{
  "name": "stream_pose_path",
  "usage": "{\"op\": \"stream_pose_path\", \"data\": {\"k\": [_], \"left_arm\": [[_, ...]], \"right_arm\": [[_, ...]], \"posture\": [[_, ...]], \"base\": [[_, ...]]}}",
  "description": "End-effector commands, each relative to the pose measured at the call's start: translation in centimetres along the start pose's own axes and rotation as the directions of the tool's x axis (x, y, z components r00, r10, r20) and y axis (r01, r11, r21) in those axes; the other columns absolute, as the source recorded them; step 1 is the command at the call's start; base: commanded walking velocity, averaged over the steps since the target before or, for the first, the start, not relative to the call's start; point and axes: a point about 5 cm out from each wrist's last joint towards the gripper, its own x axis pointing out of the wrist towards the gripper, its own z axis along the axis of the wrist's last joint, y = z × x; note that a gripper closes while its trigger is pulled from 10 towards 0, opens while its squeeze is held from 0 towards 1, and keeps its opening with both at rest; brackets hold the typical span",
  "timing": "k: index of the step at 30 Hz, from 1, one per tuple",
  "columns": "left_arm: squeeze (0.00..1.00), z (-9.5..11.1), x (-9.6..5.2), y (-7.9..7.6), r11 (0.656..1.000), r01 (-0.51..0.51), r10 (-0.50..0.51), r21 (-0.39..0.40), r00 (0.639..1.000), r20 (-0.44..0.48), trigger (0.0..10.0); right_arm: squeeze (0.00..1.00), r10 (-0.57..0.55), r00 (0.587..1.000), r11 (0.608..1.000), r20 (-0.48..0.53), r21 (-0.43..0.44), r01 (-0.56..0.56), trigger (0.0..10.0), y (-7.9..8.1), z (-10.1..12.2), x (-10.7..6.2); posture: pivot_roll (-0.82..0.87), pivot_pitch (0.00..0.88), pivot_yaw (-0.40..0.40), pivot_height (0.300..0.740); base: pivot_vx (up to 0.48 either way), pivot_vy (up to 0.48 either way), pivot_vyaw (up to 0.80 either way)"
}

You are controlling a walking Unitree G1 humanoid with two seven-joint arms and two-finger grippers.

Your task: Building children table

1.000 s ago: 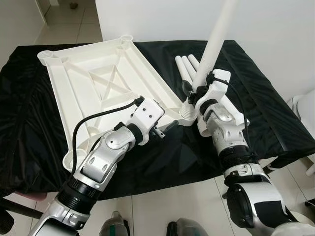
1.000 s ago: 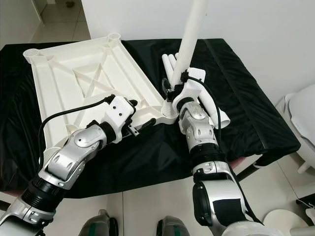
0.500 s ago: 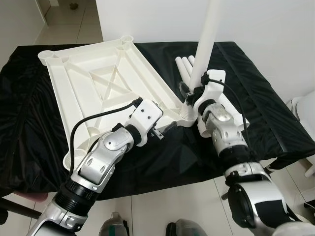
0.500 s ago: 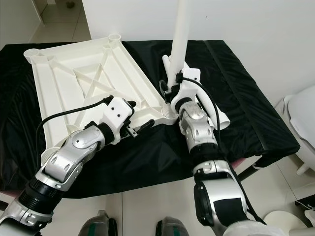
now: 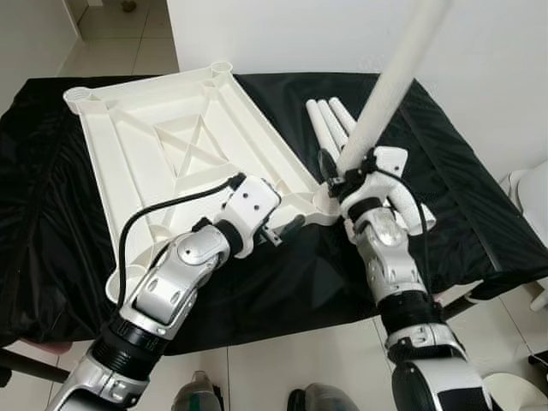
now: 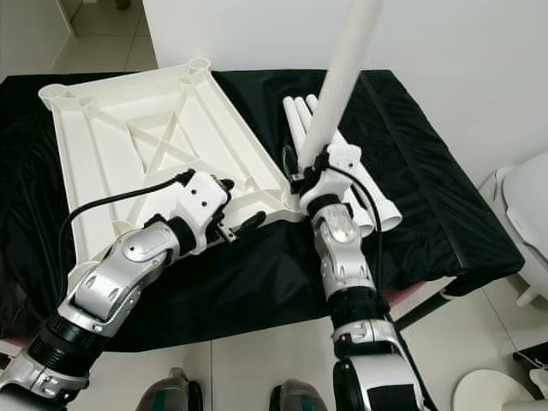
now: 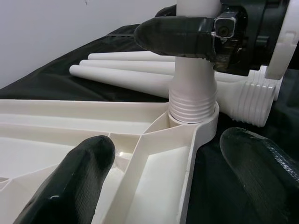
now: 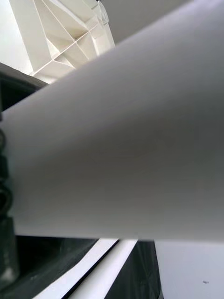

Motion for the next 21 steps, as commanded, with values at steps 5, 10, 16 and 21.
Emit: {"op": "stream_pose_path", "data": {"k": [5,10,16,21], "left_arm": [[0.0,0.2,-0.2,-0.7,0.994,0.111,-0.111,0.0,0.994,0.002,10.0],[0.0,0.3,-0.2,-0.8,0.994,0.112,-0.112,-0.002,0.994,0.002,10.0],[0.0,0.3,-0.2,-0.8,0.994,0.108,-0.108,-0.003,0.994,0.003,10.0],[0.0,0.3,-0.2,-0.8,0.995,0.104,-0.104,-0.004,0.995,0.002,10.0]], "right_arm": [[0.0,-0.032,0.973,0.998,-0.229,0.039,0.042,10.0,-0.4,-4.3,-1.9],[0.0,-0.022,0.97,0.999,-0.244,0.04,0.033,10.0,-0.3,-3.6,-0.7],[0.0,0.004,0.975,0.999,-0.224,0.036,0.004,10.0,0.0,-1.8,1.2],[0.0,0.011,0.977,1.0,-0.214,0.031,-0.004,10.0,0.2,-1.6,1.3]], "posture": [[0.0,0.022,0.009,0.74],[0.0,0.021,0.009,0.74],[0.01,0.022,0.001,0.74],[0.01,0.023,-0.003,0.74]], "base": [[0.0,0.0,0.0],[0.0,0.0,0.0],[0.0,0.0,0.0],[0.0,0.0,0.0]]}}
